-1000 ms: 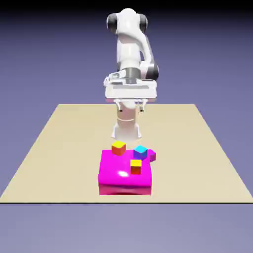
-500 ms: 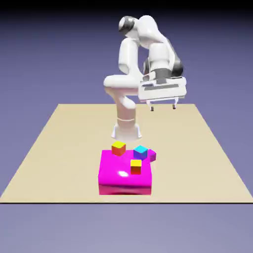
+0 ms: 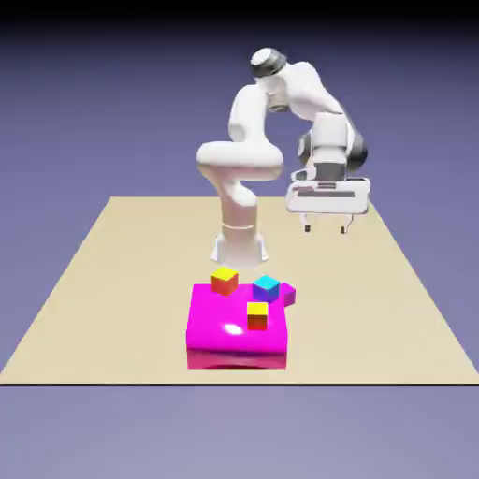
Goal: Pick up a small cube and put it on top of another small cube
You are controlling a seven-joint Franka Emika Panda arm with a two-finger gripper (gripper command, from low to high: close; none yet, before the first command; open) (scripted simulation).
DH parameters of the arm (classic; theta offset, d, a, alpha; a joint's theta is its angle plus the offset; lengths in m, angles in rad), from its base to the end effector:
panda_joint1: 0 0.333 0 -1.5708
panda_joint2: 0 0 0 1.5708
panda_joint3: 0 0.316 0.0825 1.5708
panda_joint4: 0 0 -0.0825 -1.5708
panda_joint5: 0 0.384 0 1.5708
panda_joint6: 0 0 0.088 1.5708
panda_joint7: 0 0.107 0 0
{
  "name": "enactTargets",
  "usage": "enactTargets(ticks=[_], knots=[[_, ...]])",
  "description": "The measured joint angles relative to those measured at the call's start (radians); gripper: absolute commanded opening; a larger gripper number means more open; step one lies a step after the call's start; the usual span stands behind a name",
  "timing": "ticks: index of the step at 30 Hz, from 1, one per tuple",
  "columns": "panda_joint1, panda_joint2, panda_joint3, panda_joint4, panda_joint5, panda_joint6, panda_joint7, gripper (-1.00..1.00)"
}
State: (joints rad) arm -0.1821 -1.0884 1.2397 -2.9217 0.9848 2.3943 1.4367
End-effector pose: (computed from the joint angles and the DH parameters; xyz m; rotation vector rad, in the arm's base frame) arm 0.2385 0.2204 0.3238 -2.3050 1.7522 -0.5877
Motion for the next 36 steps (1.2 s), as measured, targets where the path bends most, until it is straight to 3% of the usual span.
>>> enactTargets(ticks=[17, 25, 26, 36], knots=[[-0.095, -0.254, 0.608, -0.055, 0.483, -0.315, 0.341, 0.00], [-0.240, -0.308, 0.862, 0.023, 0.747, -0.264, 0.252, 0.00], [-0.256, -0.314, 0.889, 0.032, 0.775, -0.259, 0.243, -1.00], [-0.104, -0.249, 0.602, -0.051, 0.475, -0.316, 0.351, -1.00]])
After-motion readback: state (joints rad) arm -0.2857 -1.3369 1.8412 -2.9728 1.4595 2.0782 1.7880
